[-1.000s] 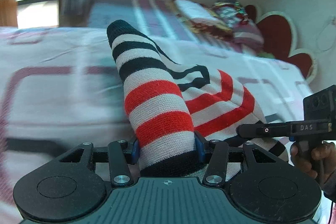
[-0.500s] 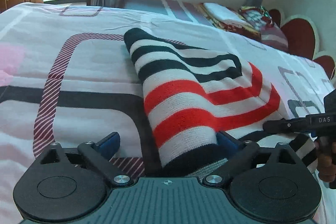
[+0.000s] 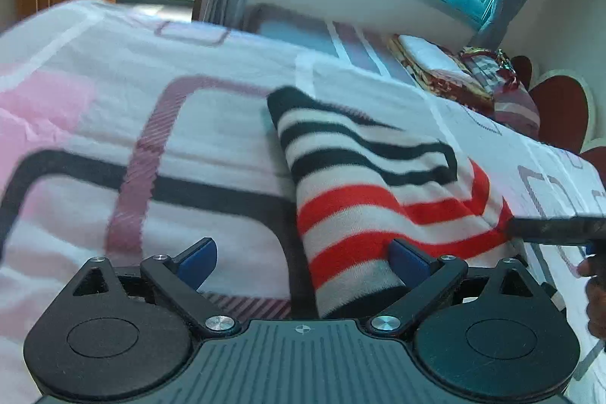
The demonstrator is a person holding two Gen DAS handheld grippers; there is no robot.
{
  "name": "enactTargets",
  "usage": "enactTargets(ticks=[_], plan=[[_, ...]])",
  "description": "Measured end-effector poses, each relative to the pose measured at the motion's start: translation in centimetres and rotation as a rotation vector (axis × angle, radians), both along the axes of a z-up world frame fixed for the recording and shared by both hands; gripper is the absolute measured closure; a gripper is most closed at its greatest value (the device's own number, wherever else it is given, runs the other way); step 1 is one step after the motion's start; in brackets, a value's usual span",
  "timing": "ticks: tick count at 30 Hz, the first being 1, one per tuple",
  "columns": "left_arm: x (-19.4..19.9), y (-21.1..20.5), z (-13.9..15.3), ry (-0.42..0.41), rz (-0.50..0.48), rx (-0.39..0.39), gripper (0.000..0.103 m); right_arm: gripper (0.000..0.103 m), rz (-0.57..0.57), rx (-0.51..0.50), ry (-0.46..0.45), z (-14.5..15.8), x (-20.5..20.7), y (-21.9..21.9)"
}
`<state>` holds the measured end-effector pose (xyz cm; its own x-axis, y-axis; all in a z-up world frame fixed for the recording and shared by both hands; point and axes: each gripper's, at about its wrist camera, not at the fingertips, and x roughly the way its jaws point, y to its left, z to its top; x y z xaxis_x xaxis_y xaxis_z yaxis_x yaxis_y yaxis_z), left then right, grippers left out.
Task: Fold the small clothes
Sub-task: 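Release the sweater and pull both grippers back from the folded bundle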
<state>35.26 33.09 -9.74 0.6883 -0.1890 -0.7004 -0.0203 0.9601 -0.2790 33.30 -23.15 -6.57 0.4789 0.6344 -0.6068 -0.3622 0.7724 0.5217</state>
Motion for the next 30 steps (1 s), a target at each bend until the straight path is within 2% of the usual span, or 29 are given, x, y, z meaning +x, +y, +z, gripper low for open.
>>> enactTargets(ticks=[1, 2, 3, 4, 6, 8, 12, 16, 19, 20, 25, 30], plan=[[0.0, 0.1, -0.4, 0.014, 0.013, -0.007, 0.006, 0.068, 0.027, -0.042, -0.006, -0.3, 0.1, 0.9], [0.0, 0.2, -0.9, 0.024, 0.020, -0.020, 0.006, 0.079, 0.038, -0.089, -0.009, -0.6, 0.3, 1.7], [-0.1, 0.2, -1.1, 0.025, 0.025, -0.038, 0.006, 0.079, 0.027, -0.131, -0.009, -1.1, 0.5, 1.8], [-0.1, 0.2, -1.4, 0.027, 0.035, -0.046, 0.006, 0.079, 0.006, -0.109, 0.005, -1.5, 0.6, 1.3], [-0.4, -0.2, -1.1, 0.018, 0.036, -0.025, 0.006, 0.076, -0.025, -0.082, 0.028, -2.1, 0.5, 0.7], [-1.4, -0.3, -0.4, 0.015, 0.019, -0.025, 0.006, 0.073, -0.040, -0.098, 0.023, -1.9, -0.1, 0.7], [-5.1, -0.4, 0.8, -0.011, -0.022, -0.016, 0.006, 0.068, -0.019, -0.095, -0.012, 0.3, -3.6, -0.5], [-7.5, -0.6, -0.1, 0.005, -0.037, -0.104, 0.006, 0.067, 0.061, -0.121, -0.022, 0.7, -6.9, -0.5], [-8.5, -1.4, -1.7, 0.046, -0.038, -0.041, 0.006, 0.064, 0.078, -0.197, -0.042, -0.3, -7.8, -0.4], [-9.0, -1.5, -2.3, 0.037, -0.025, -0.048, 0.005, 0.064, 0.072, -0.204, -0.032, -0.8, -7.8, -0.5], [-10.0, -2.3, -2.5, -0.003, 0.015, -0.014, 0.004, 0.059, 0.048, -0.165, -0.022, -2.6, -7.8, -1.3], [-12.0, -3.7, -0.6, -0.032, 0.044, 0.099, 0.003, 0.050, -0.003, -0.125, -0.022, -2.6, -9.0, -2.3]])
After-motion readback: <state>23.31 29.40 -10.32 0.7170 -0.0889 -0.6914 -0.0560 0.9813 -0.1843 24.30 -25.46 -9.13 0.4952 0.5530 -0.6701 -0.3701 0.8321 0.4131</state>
